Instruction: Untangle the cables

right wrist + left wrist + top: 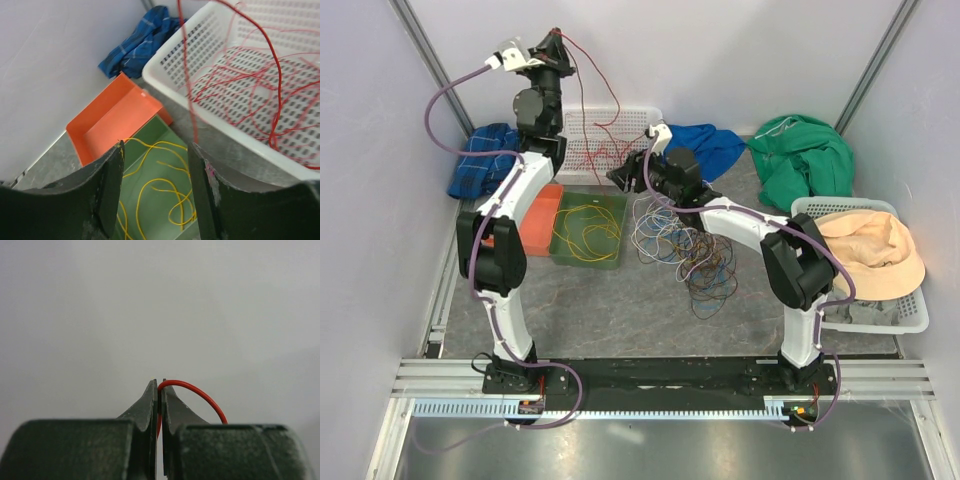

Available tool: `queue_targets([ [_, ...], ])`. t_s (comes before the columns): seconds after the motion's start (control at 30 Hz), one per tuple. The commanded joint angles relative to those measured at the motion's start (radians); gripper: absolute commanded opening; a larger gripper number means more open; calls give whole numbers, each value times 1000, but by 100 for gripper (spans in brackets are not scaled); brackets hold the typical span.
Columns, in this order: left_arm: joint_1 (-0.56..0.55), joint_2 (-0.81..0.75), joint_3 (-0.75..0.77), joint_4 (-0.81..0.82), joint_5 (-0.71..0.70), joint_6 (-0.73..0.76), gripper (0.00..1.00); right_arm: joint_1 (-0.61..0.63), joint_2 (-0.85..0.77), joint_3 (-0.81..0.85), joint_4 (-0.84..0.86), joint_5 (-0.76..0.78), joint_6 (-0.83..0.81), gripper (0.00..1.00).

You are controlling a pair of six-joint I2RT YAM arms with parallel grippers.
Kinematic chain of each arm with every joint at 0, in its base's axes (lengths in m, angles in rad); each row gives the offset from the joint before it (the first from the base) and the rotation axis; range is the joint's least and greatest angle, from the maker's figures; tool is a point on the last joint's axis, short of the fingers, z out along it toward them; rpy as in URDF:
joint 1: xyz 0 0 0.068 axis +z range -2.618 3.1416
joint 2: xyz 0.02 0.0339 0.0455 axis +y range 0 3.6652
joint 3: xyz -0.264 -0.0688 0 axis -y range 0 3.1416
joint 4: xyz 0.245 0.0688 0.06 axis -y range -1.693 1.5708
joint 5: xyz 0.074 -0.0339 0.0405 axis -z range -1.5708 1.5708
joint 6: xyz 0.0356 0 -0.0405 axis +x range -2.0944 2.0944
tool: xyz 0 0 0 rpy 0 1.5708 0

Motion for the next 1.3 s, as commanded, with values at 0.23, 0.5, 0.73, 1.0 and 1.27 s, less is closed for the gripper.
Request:
queue_targets([
  [0.23,-2,22,214,166,20,20,2,2,27,61,96,-108,0,58],
  [0.5,2,179,304,198,24,74,2,-76,-31,-46,294,-148,152,57],
  [0.73,27,354,292,169,-33,74,2,-116,-45,-85,372,-151,209,61],
  [1.0,32,380,275,116,-16,46,2,-122,-31,-94,395,-156,213,63],
  [1.27,38,385,275,-114,-38,-12,44,-99,114,16,262,-197,193,72],
])
